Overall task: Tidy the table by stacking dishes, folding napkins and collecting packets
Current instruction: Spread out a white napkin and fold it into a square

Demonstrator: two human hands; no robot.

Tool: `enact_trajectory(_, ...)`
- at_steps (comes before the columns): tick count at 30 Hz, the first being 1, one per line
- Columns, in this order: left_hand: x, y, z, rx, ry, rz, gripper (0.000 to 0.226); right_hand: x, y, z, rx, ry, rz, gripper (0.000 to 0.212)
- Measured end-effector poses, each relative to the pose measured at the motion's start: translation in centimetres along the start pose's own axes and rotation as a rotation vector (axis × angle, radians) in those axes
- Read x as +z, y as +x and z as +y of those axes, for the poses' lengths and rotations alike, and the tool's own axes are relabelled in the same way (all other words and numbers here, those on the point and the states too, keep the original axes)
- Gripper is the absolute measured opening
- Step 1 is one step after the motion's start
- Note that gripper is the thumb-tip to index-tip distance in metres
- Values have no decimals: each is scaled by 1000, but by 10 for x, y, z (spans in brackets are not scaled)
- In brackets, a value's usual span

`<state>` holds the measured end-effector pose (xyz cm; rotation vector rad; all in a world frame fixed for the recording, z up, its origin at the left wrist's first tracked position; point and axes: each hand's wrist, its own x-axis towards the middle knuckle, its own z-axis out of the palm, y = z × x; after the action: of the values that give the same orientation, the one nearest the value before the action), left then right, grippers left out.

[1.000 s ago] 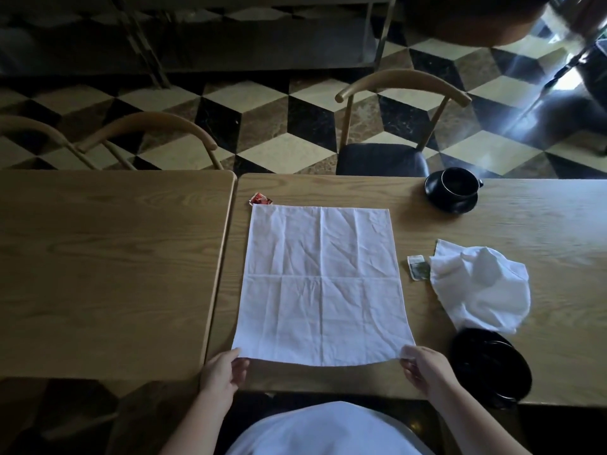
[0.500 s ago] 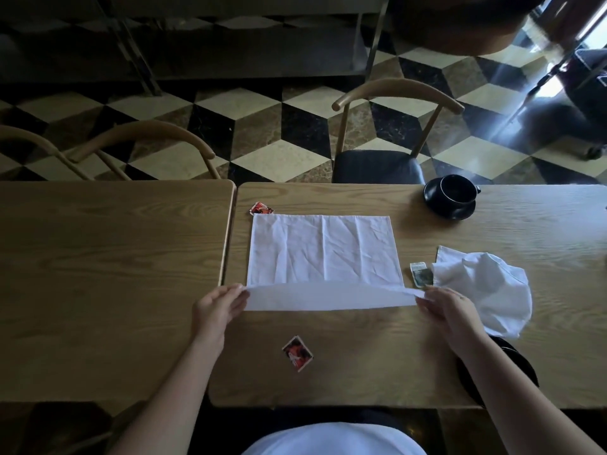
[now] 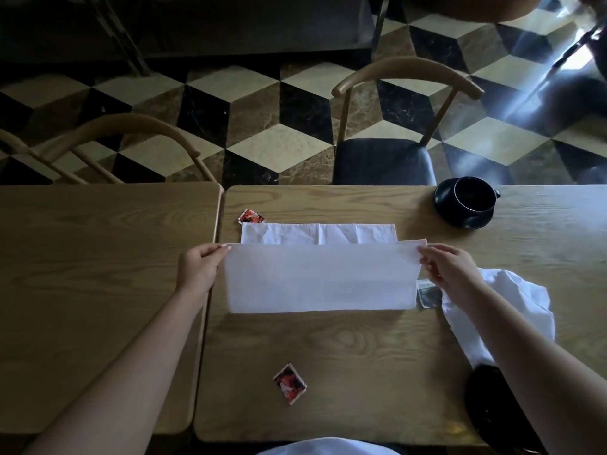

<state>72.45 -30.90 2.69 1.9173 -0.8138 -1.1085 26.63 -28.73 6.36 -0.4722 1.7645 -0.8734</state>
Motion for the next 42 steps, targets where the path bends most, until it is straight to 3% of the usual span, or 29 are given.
enact_trajectory(10, 52, 75, -6, -147, 77, -48, 3, 28, 98, 5, -119, -517, 136, 16)
enact_trajectory(22, 84, 109, -12, -202, 207, 34, 12, 48, 145, 6, -105, -720, 122, 17)
enact_trajectory(25, 87, 104, -5, -137, 244, 121, 14, 52, 139, 2, -156, -803, 144, 33)
enact_trajectory(27, 88, 90, 1, -18, 336, 174, 11, 60, 126, 1, -249, -785, 233, 30)
enact_trajectory(29, 95, 64, 2, 96, 434, 87, 6, 76, 101, 5, -313, -714, 216, 17)
enact_trajectory(33, 121, -9, -23, 193, 435, -361, 6, 129, 30, 43, -252, -643, -240, 12)
enact_trajectory(35, 129, -38, -39, 161, 428, -478, 14, 153, 1, 67, -184, -589, -387, 16)
enact_trajectory(38, 131, -58, -62, 52, 405, -502, 19, 173, -23, 94, -118, -581, -417, 16)
enact_trajectory(42, 121, -57, -74, -124, 406, -579, 9, 175, -28, 113, -84, -628, -388, 15)
